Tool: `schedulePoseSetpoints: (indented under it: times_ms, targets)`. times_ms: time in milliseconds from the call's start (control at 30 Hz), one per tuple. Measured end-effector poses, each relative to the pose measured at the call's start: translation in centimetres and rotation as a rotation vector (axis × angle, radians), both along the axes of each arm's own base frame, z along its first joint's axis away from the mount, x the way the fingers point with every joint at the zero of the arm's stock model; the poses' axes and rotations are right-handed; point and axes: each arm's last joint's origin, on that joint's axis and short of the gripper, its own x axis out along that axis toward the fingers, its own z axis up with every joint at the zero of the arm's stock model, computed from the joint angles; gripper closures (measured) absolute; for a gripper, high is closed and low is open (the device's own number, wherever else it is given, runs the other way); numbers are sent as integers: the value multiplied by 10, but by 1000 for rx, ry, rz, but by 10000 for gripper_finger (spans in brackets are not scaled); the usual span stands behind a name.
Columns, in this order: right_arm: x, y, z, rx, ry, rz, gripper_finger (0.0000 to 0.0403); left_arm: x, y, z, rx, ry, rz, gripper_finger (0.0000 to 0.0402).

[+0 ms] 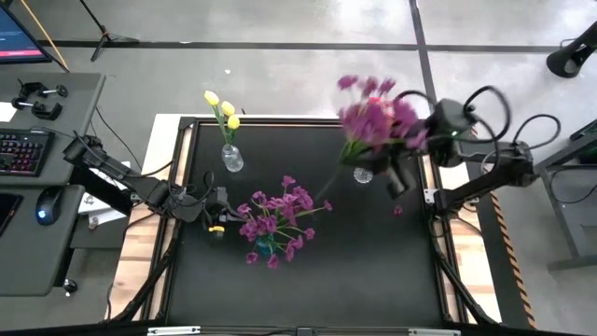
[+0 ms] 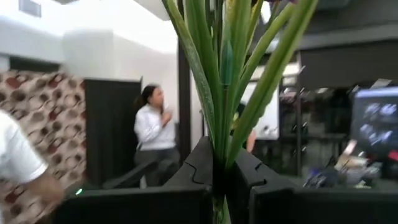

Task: Sort flowers into vase by color
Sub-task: Put the violet flowers into the blue vase

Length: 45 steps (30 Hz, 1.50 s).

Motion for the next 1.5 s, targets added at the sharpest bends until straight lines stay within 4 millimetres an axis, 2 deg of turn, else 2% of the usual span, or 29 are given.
schedulePoseSetpoints:
  times_ms: [167,400,633,800,933,1067,1233,1300,1500]
  targets:
    - [18,15,-19,-29,126,77,403,0,0,0,-14,1,9,401]
    - [35,36,-39,-48,241,314,403,0,1,0,-61,1,48,402]
    - [57,80,-63,-52,313,423,403,-1,1,-2,-27,27,21,402]
    - [84,112,-87,-93,254,311,403,-2,-2,-3,7,51,-121,402]
    - [104,126,-104,-97,205,151,403,-3,-4,-4,30,61,-204,402]
    - [126,141,-118,-88,226,81,403,-3,-5,-4,58,56,-244,401]
    - [154,158,-113,-108,255,100,403,-3,-5,-4,96,49,-264,402]
    - [165,162,-115,-170,303,99,403,-3,-5,-4,104,46,-267,401]
    - [192,159,-120,-321,392,76,403,-3,-3,-3,125,38,-226,402]
